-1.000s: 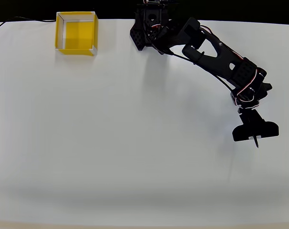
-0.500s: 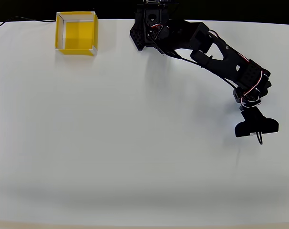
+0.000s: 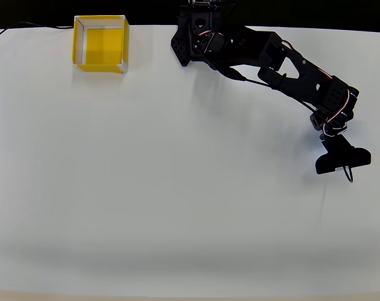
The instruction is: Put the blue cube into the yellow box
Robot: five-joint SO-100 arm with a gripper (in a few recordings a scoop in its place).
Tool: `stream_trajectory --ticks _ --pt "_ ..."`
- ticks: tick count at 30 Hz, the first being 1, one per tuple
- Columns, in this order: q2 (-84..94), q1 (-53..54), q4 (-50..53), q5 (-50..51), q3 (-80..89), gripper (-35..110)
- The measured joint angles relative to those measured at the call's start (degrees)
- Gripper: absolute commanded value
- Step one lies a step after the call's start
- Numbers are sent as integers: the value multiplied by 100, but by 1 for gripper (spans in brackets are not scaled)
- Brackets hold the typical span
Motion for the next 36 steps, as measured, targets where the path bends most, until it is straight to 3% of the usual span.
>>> stream_trajectory --ticks 13,23,36 --pt "-35 9 -9 -439 0 14" --pt "0 264 492 -1107 -35 12" --pt "2030 2707 1125 -2461 -185 12"
